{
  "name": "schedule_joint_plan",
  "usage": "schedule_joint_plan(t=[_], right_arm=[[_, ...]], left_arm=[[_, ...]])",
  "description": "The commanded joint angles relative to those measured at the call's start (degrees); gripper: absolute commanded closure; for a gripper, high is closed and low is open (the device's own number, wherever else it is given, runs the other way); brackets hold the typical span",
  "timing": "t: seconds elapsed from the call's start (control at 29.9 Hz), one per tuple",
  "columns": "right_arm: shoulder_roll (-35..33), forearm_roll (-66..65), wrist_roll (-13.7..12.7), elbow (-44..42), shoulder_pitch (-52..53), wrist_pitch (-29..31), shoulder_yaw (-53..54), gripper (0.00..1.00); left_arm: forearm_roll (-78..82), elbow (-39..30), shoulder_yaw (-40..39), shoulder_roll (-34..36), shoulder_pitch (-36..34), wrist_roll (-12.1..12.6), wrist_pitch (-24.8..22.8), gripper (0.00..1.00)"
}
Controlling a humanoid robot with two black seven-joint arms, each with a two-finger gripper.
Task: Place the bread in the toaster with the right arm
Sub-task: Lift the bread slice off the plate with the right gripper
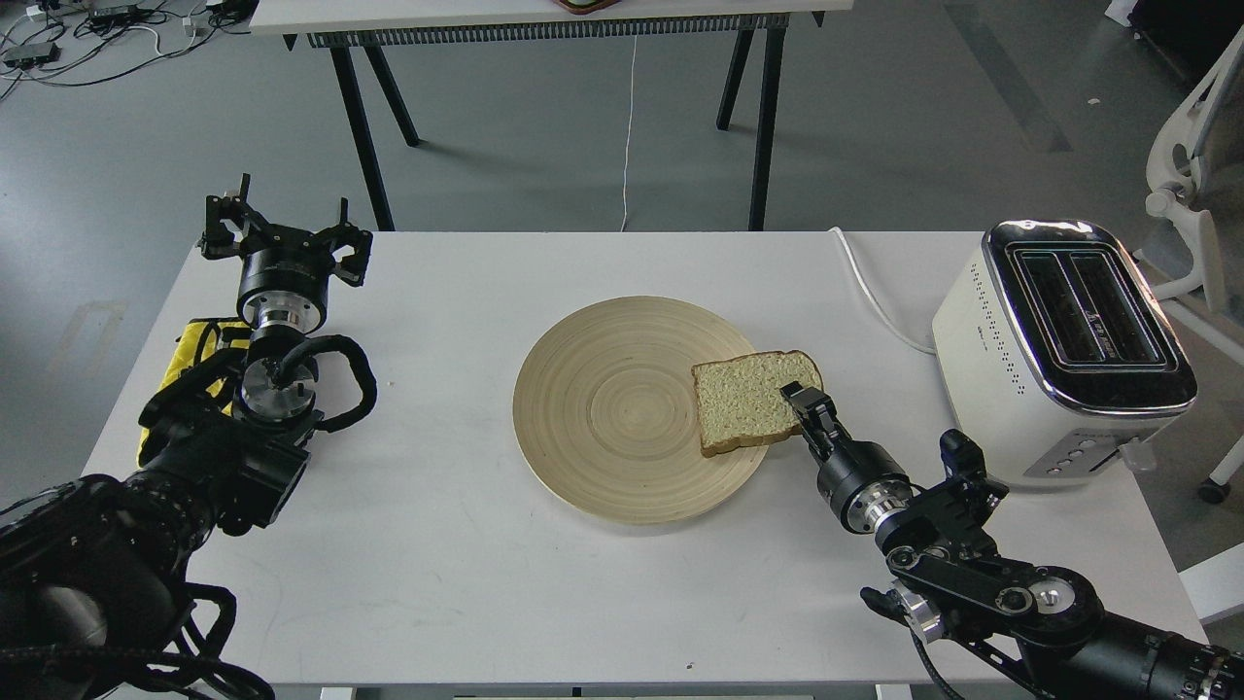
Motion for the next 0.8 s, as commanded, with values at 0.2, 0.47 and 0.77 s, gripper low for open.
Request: schedule_joint_plan(t=[0.2, 0.47, 0.77], right_arm=[[-0.8, 0.2, 0.3, 4.4, -0.4, -1.6, 6.7, 0.99], [-3.6, 0.2, 0.3, 9.9, 0.3, -1.6, 15.0, 1.00], [-16.1, 0.9, 0.2, 21.4, 0.5, -1.6, 27.2, 1.00]], left_arm=[[0.0, 0.0, 0.0, 0.0, 0.0, 0.0, 0.0, 0.00], [0.0, 0.0, 0.0, -0.1, 0.0, 0.0, 0.0, 0.00], [0.0, 0.0, 0.0, -0.1, 0.0, 0.0, 0.0, 0.00]])
